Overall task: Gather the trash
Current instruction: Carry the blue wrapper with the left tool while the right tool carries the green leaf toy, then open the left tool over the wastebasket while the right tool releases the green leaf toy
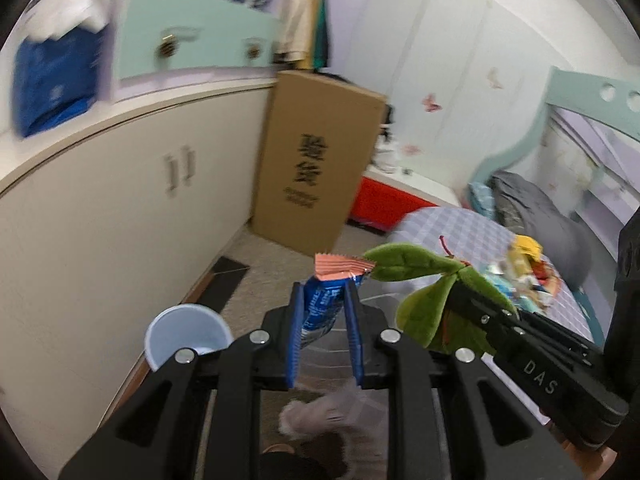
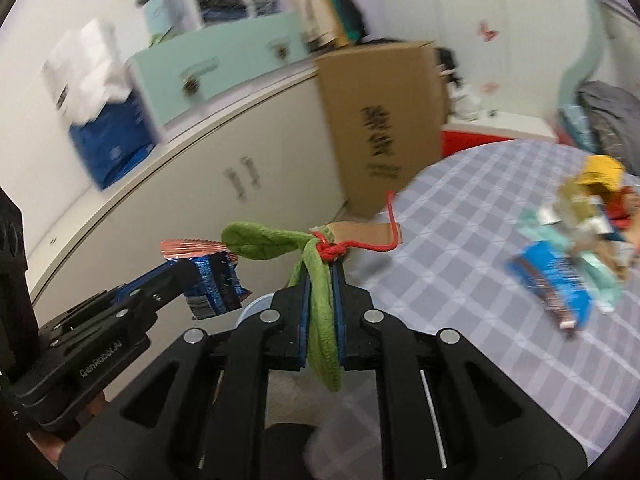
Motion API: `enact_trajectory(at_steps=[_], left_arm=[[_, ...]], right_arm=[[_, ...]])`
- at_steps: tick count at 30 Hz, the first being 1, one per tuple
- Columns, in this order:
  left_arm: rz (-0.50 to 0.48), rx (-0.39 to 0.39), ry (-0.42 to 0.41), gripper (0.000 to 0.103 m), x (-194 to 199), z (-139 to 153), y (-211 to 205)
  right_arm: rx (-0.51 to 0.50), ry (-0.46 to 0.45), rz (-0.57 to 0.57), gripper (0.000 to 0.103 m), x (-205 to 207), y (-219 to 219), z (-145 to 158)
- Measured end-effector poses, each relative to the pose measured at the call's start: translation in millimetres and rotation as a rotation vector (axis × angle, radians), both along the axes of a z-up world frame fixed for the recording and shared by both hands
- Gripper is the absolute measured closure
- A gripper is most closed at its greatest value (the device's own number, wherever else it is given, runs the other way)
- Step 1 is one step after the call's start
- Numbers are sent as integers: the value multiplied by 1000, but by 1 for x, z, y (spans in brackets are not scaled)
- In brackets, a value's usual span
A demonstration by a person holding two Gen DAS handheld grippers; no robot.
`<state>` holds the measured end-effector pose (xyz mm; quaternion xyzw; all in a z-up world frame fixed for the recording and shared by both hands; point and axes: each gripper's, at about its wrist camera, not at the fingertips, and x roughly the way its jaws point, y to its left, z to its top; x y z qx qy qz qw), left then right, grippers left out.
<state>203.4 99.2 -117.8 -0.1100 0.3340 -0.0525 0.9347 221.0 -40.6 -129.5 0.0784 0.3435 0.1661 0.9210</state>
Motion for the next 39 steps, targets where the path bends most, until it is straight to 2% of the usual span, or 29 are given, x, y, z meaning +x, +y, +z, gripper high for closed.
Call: enact_trajectory(at_steps=[8,14,20,26,27,28,29,30,39], left_arm=[[130,-7,108,84,7,-50,83],[178,-3,207,84,30,-94,121],[203,21,279,84,68,-129,144],[251,25,330,82,116,-151,172],[270,25,336,75,123,-153,177],[297,31,341,52,127,-156,182],[318,32,338,42,131,-156,186],[319,28,323,38,132,-156,187],[321,52,341,38,120,-164,190]], right_arm=[[-30,121,153,93,32,96,-56],[-65,209,183,92,66,138,-104],[-79,240,133,93,99,145,-136],[-61,237,82,93,121,142,-150],[-57,240,82,93,124,142,-151],[-57,243,85,93,126,143,-153],[-56,247,88,93,128,145,-155],[-56,257,96,93,130,147,-157],[-58,288,135,92,129,165,-171]])
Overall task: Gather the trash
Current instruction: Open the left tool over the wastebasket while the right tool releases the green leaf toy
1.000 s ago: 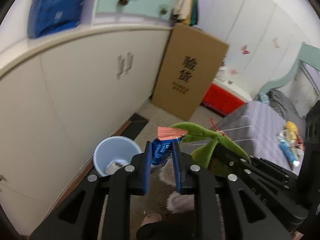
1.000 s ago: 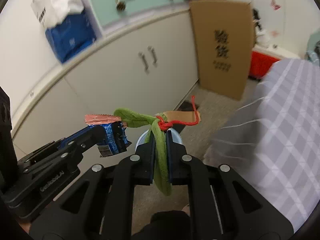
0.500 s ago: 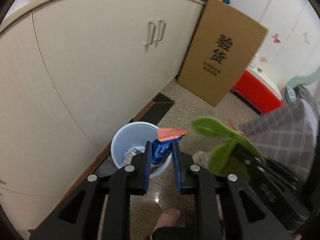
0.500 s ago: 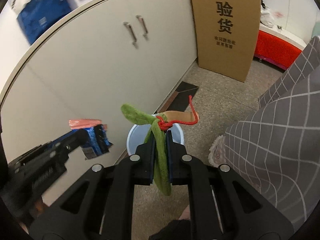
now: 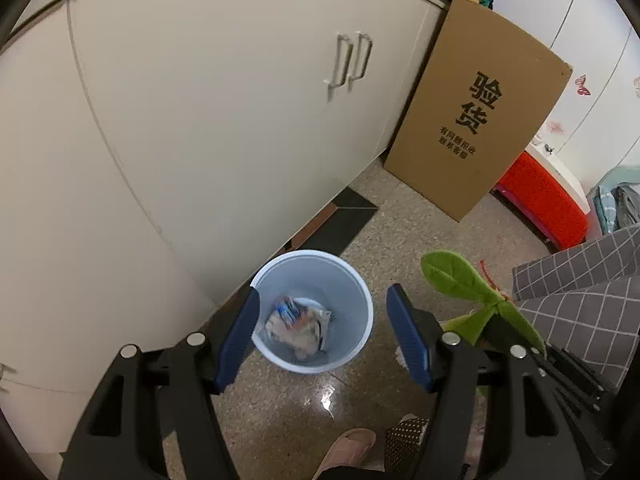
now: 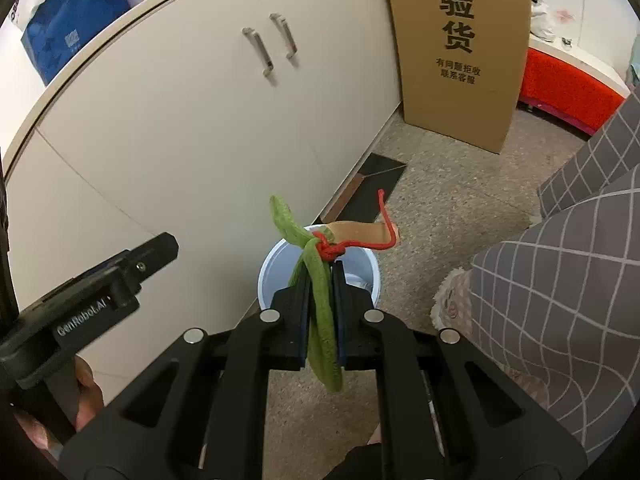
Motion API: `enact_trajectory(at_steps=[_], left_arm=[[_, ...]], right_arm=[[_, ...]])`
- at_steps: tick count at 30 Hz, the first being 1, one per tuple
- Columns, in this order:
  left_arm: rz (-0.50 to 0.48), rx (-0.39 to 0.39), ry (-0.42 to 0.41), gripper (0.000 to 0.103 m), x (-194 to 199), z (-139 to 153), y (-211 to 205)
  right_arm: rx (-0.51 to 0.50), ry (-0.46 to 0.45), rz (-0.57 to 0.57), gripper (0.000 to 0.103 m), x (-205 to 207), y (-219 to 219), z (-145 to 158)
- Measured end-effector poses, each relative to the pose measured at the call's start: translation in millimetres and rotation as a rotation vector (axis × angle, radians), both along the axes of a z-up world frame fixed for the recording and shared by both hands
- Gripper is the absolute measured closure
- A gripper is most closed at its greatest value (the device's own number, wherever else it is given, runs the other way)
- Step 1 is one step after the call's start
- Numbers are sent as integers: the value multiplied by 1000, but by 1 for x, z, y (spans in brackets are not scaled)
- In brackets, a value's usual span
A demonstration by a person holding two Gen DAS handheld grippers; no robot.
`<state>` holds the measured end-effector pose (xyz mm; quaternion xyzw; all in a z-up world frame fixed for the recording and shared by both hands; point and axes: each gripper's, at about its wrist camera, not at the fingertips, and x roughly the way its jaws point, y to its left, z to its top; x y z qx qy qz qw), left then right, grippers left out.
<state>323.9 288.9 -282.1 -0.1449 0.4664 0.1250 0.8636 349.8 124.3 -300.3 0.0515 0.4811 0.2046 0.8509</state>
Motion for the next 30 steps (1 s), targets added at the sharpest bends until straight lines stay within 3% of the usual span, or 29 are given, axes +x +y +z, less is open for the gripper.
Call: enact_trajectory(at_steps=[10,20,21,22,23,30], left_arm=[[39,5,13,38,-12,-6,15],[209,22,7,38,-29,-2,59],[222,24,8,38,-31,-1,63],[232,26,10,38,-32,0,67],[241,27,12,38,-34,0,72],[276,27,9,38,-43,4,84]], right_arm=[[6,-6,34,92,-1,18,5],[33,-56,79,89,18,53,17],[38,-54,79,76,23,58,17],[33,-48,76,37,27,63,15],[35,-45,76,24,31,66,14],[-4,-55,96,22,19,70,13]])
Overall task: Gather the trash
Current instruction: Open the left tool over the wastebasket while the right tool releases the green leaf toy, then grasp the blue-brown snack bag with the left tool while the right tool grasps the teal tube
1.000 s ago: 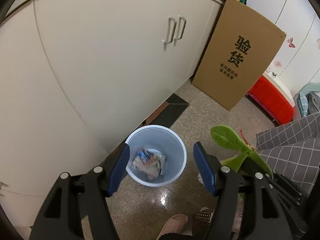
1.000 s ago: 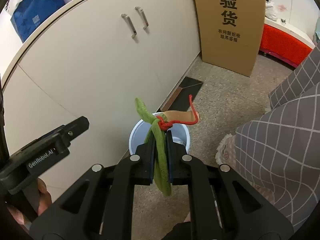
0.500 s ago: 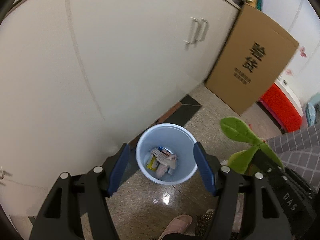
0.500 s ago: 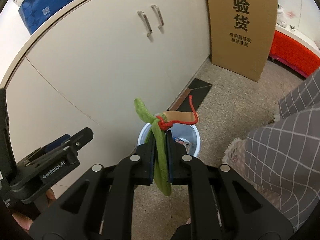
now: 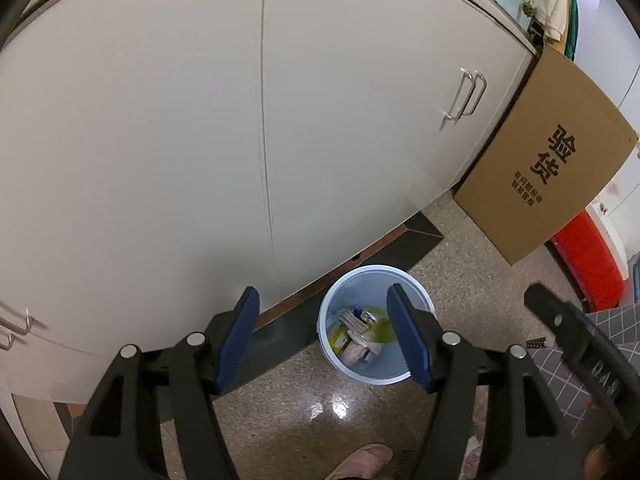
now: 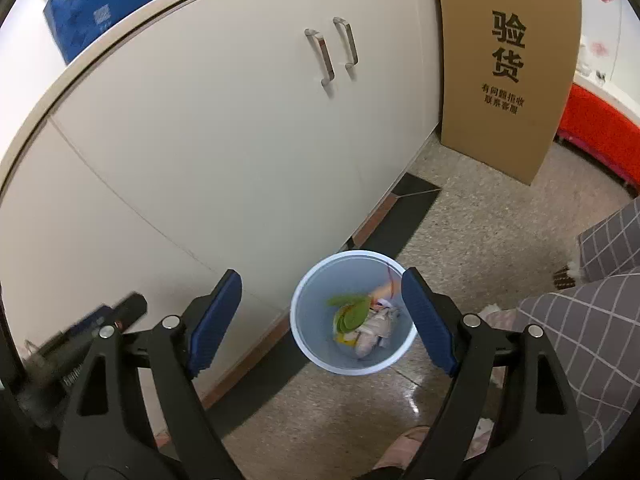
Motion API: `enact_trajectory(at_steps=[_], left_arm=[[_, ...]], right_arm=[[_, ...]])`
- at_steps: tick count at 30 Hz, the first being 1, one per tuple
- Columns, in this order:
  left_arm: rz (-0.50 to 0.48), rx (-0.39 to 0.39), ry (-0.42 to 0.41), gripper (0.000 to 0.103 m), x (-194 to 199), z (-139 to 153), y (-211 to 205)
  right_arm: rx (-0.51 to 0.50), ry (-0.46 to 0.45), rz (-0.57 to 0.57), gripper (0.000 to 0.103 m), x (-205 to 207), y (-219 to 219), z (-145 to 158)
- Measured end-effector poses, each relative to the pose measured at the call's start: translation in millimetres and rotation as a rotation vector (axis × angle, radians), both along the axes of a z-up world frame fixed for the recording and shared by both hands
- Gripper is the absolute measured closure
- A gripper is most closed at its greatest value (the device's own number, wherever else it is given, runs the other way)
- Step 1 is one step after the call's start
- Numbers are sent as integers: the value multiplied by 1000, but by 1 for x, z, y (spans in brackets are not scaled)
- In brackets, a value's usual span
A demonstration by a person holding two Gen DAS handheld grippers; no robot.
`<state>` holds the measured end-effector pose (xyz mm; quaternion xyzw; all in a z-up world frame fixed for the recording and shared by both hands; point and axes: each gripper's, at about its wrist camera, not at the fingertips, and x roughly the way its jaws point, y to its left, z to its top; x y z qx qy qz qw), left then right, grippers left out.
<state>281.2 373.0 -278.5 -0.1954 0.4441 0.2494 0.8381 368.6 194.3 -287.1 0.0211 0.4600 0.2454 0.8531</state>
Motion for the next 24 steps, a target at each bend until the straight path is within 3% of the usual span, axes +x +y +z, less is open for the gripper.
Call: enact_trajectory(at_steps=[11,24], left_arm=[[-57,-10,-31,38,-6,20,-29],[-147,9,-194,31,-49,104,-108]], right_arm=[[8,-10,-30,22,-24,-34,26],[122,-177,-108,22,-83,-124,125]])
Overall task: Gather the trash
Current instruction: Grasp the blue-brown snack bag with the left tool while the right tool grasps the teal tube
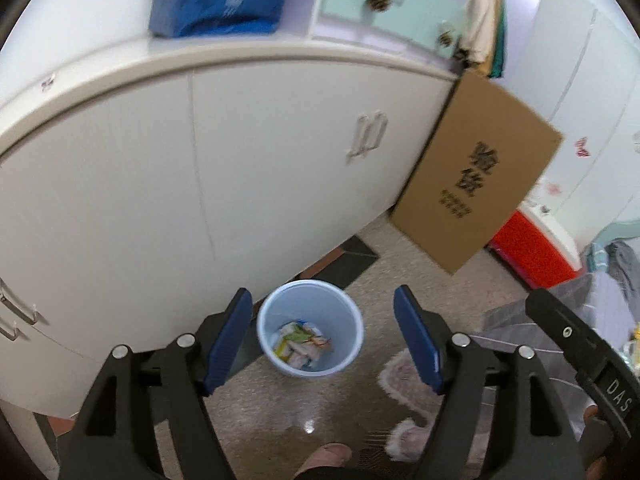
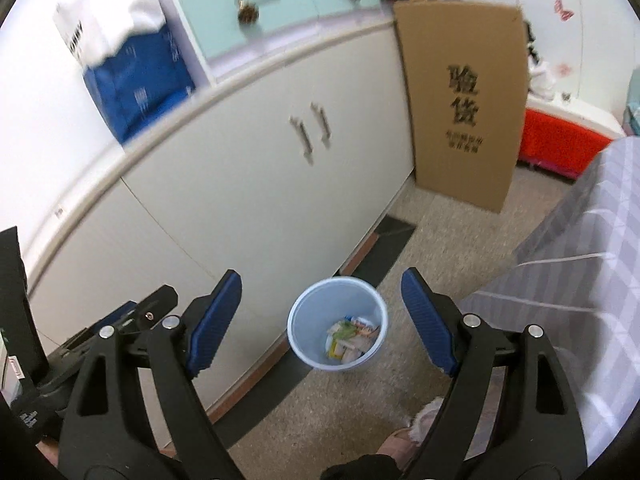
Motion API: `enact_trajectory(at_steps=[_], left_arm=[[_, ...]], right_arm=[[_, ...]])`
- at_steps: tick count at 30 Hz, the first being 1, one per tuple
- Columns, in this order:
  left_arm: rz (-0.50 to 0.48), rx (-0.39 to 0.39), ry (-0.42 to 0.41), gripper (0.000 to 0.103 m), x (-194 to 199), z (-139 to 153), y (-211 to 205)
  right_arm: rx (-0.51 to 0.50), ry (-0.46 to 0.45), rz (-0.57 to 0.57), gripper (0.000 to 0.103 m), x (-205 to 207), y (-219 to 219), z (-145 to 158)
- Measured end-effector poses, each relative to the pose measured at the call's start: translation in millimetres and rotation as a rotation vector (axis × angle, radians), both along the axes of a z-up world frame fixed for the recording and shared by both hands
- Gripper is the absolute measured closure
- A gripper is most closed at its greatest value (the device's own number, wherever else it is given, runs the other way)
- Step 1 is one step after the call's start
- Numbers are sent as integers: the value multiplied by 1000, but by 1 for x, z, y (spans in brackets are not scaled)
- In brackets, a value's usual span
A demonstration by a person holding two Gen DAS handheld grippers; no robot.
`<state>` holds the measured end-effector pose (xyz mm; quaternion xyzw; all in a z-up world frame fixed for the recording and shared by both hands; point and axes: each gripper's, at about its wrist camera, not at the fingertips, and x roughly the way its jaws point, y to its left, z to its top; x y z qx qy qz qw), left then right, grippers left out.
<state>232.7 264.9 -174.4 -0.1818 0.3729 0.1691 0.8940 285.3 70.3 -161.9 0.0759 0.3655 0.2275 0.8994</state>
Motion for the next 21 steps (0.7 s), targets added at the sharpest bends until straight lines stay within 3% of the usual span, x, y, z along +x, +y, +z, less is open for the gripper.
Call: enact_trajectory(at_steps=[10,21], left_arm=[[-223,64,-85,25,-20,52,-127],[-518,86,-18,22,-20,48,-303]], right_arm=[[70,-88,-181,20,-60,-137,39],[79,-141,-519,19,-120,-305,37]])
